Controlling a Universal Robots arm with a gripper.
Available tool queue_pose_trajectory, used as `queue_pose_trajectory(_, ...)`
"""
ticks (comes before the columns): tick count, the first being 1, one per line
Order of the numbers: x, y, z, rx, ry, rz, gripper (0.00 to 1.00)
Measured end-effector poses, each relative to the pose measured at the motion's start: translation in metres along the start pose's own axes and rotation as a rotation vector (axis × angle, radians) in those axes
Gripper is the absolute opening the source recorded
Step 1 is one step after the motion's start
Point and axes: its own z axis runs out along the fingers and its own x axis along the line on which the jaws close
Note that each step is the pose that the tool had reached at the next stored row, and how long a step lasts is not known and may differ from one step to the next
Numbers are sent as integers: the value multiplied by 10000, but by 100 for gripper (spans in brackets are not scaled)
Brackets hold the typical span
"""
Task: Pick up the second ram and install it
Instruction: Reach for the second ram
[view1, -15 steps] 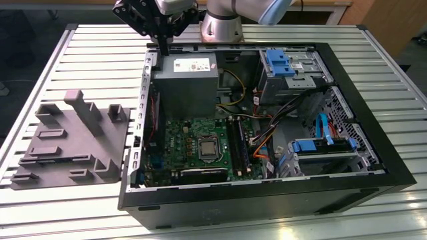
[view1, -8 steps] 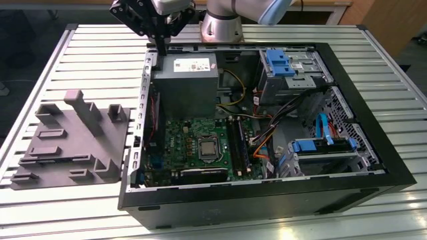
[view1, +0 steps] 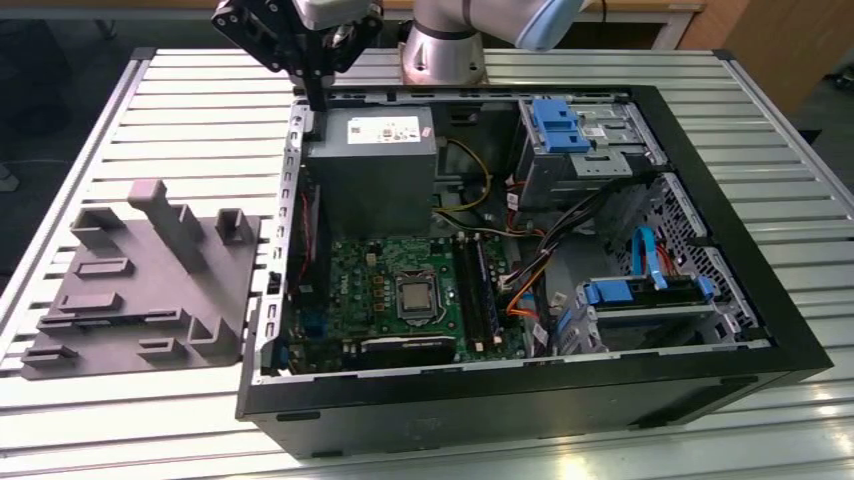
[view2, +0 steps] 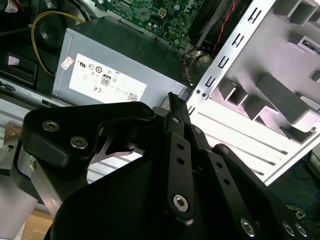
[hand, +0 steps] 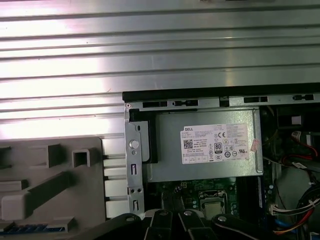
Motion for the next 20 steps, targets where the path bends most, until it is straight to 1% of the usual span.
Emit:
queue_pose_trajectory(14,109,-8,-3,-17,1,1,11)
queue_pose_trajectory(20,145,-11,-4,-23,3,0,11)
